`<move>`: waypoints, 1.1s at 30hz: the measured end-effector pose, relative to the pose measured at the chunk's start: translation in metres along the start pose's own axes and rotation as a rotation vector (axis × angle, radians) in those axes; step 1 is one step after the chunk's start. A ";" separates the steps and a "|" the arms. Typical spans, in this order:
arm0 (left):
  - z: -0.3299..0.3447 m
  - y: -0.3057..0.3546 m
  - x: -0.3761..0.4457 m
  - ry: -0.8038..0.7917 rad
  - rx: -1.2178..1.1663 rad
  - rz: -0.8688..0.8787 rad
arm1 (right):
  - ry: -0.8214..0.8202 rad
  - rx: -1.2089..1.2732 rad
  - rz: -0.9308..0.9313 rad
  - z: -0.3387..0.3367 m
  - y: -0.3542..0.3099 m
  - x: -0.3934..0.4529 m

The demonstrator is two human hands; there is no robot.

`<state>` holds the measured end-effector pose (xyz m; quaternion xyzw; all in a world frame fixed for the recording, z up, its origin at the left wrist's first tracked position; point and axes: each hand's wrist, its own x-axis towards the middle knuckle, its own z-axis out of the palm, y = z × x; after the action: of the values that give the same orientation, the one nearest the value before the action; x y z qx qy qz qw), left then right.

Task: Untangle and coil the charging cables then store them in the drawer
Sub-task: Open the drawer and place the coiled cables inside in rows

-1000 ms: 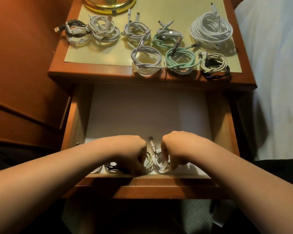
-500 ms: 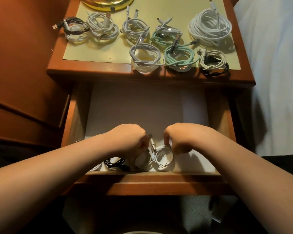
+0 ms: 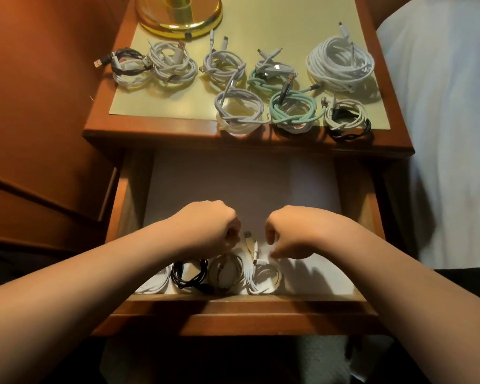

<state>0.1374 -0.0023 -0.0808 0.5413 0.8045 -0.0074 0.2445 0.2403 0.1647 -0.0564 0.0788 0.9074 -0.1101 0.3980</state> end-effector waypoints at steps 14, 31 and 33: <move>-0.086 -0.031 -0.015 0.624 -0.368 -0.014 | 1.166 0.221 -0.251 -0.081 -0.005 -0.015; -0.101 -0.028 0.005 0.972 -0.303 -0.051 | 1.161 0.380 -0.282 -0.093 0.006 0.003; -0.101 -0.031 0.006 0.995 -0.294 -0.061 | 1.177 0.461 -0.313 -0.093 0.009 0.000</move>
<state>0.0700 0.0179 -0.0024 0.4156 0.8312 0.3570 -0.0945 0.1768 0.1980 0.0036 0.0762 0.9275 -0.2971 -0.2137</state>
